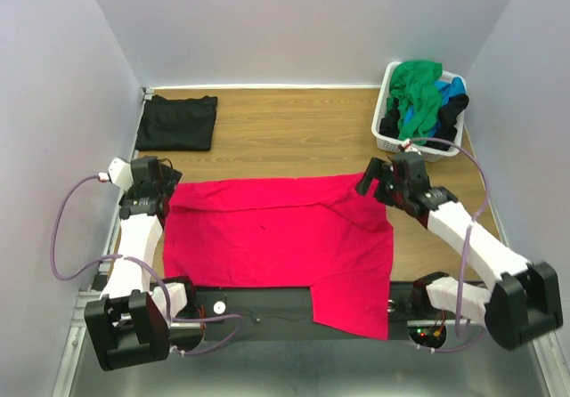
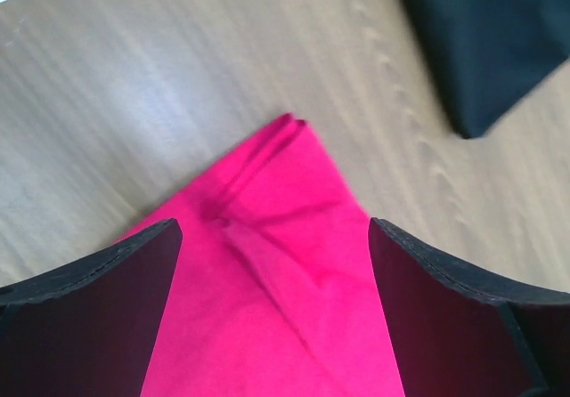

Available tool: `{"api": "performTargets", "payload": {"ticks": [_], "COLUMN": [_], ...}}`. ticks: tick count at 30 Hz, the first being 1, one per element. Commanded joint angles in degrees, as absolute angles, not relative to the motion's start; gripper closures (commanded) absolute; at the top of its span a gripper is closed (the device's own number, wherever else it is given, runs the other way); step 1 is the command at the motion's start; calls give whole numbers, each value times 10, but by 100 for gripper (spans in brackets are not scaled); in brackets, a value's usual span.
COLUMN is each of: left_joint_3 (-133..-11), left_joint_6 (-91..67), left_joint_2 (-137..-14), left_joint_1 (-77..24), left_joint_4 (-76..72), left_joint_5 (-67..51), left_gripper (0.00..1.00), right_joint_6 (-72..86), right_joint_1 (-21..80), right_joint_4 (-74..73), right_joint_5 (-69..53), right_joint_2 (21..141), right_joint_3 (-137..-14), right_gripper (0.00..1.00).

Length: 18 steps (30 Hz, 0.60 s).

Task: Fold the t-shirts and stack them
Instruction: Fold the tshirt

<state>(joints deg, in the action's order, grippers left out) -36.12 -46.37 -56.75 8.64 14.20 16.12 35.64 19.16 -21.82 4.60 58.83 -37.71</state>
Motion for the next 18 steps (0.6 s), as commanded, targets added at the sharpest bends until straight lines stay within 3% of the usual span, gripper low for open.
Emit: {"api": "performTargets", "payload": {"ticks": [1, 5, 9, 13, 18], "left_joint_3": [-431, -451, -464, -461, -392], "left_joint_6": [-453, -426, -424, -411, -422], "left_joint_2": [-588, -640, -708, -778, -773], "left_joint_1": [86, 67, 1, -24, -24], "left_joint_4": [152, 93, 69, 64, 59], "left_joint_5": [126, 51, 54, 44, 80], "left_gripper": [1, 1, 1, 1, 1], "right_joint_6": [313, 305, 308, 305, 310], "right_joint_1": [193, 193, 199, 202, 210], "right_joint_4": [-193, -153, -116, -105, -91], "right_joint_5": [40, 13, -43, -45, -63], "right_joint_2": [683, 767, 846, 885, 889], "right_joint_3": [-459, -497, -514, -524, -500], "right_gripper": [0, 0, 0, 0, 0]}}
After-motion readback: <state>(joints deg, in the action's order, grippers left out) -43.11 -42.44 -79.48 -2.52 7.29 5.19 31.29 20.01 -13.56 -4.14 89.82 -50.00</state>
